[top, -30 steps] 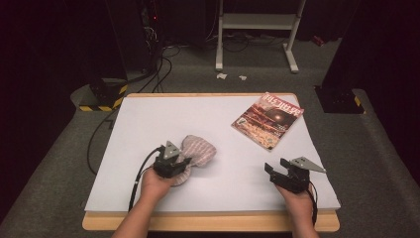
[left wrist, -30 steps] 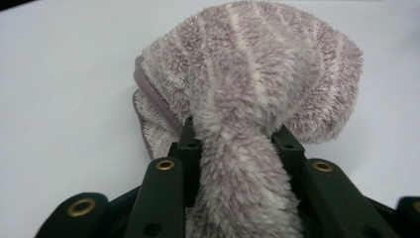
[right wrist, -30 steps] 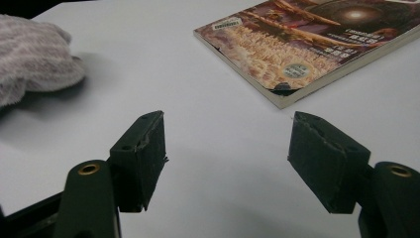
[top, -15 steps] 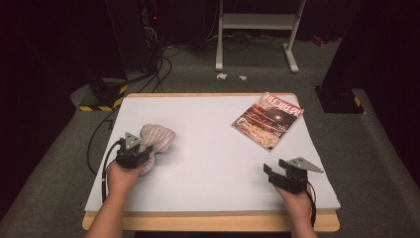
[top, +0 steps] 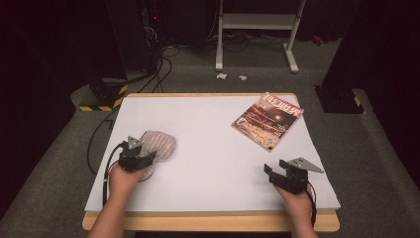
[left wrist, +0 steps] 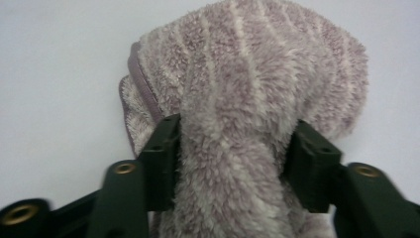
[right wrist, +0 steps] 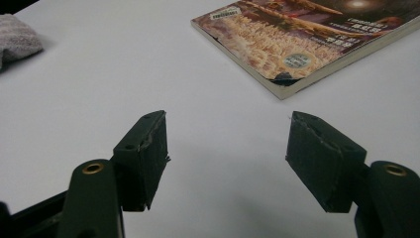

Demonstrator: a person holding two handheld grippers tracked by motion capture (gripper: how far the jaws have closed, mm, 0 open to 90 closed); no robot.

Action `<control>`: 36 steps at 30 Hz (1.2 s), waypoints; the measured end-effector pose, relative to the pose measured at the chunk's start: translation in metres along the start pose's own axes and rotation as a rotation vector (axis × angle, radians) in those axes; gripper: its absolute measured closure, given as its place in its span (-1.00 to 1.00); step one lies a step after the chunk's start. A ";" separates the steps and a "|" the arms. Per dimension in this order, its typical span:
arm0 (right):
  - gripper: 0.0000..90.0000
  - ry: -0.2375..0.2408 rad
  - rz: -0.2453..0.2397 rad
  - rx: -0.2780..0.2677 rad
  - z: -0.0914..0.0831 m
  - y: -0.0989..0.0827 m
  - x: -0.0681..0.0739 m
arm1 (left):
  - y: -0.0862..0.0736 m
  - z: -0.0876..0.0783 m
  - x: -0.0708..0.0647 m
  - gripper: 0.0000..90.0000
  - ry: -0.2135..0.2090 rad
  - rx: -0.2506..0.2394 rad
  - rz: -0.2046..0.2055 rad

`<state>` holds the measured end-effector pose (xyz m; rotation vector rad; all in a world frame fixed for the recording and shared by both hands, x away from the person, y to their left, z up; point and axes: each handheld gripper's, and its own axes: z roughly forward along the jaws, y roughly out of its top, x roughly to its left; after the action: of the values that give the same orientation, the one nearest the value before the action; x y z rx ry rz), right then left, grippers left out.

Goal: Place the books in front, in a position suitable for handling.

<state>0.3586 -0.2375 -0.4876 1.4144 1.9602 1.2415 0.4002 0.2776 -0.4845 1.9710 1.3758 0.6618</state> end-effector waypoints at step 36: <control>-0.19 -0.100 -0.024 0.033 0.008 0.004 -0.006 | 0.107 0.064 -0.153 -0.23 -0.347 -0.102 0.175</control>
<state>0.3691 -0.2398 -0.4890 1.4359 1.9325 1.1107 0.4627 0.0930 -0.4543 2.0237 0.9528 0.4303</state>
